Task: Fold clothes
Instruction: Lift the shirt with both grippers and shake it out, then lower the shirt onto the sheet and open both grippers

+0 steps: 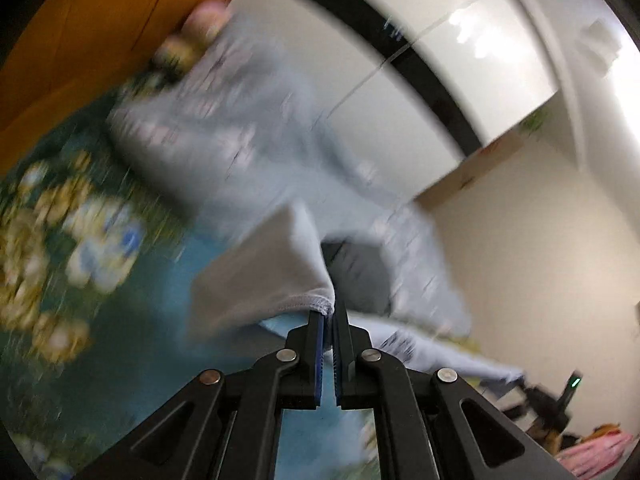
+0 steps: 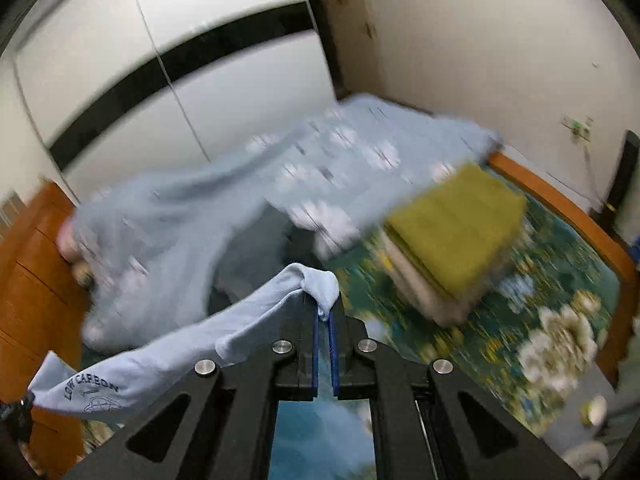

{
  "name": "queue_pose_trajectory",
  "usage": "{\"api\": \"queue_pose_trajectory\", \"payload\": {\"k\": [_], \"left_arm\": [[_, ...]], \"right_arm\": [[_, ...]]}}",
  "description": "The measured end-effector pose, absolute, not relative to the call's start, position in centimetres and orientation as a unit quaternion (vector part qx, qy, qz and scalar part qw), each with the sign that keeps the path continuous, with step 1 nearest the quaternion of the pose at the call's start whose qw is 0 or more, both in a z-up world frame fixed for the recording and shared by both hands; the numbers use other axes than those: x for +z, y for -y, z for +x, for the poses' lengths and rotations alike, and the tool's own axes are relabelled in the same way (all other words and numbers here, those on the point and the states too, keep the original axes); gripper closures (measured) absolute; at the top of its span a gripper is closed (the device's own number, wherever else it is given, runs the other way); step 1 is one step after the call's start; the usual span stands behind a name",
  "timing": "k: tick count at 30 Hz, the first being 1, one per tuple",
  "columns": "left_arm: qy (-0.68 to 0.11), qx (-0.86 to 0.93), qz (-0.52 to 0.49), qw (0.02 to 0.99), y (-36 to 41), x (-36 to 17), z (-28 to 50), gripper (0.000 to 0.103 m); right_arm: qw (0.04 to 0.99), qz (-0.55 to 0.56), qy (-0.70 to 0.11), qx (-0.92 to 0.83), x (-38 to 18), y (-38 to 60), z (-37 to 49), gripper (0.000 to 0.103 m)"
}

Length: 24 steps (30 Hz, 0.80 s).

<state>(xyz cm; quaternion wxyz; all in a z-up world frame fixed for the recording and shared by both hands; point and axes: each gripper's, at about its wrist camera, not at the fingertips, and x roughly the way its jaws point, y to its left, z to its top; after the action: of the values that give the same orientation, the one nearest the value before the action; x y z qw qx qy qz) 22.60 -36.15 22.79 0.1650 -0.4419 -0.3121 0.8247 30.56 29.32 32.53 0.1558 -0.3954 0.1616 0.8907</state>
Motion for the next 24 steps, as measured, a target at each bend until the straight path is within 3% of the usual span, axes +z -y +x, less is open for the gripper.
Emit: {"api": "queue_pose_trajectory", "payload": {"k": [4, 9, 20, 22, 24], "left_arm": [[0.328, 0.752, -0.561, 0.11, 35.7, 11.0, 25.1, 0.099], [0.36, 0.681, -0.638, 0.015, 35.8, 1.6, 28.3, 0.099], [0.385, 0.614, -0.686, -0.068, 36.2, -2.8, 31.5, 0.095], [0.381, 0.613, -0.689, -0.065, 35.8, -2.4, 31.2, 0.092], [0.373, 0.61, -0.696, -0.06, 35.7, -1.9, 30.8, 0.075]], "right_arm": [[0.2, -0.507, -0.17, 0.821, 22.5, -30.4, 32.9, 0.099], [0.234, -0.61, -0.196, 0.731, 11.7, -31.4, 36.4, 0.099], [0.246, -0.654, -0.234, 0.676, 6.1, -35.5, 38.5, 0.098], [0.241, -0.655, -0.23, 0.678, 6.3, -35.5, 38.0, 0.093], [0.24, -0.653, -0.225, 0.682, 6.7, -35.6, 37.5, 0.077]]}}
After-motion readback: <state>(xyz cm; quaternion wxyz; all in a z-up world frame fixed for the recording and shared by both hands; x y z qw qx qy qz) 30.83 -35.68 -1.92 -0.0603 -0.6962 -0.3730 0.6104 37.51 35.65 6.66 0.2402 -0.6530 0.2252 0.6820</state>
